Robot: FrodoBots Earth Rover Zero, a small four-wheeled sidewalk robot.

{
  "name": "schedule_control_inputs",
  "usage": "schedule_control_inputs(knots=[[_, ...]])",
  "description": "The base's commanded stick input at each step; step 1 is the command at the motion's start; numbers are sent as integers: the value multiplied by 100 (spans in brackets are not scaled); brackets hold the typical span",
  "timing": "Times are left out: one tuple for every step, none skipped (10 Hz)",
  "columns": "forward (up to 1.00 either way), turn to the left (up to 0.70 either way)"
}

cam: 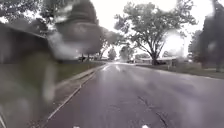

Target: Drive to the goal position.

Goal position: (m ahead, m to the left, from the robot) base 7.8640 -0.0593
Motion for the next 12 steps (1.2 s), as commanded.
schedule_control_inputs(knots=[[50, 0], [50, 0], [50, 0], [50, 0], [50, 0], [50, 0], [50, 0], [50, 0], [50, 0], [50, 0], [50, 0], [50, 0]])
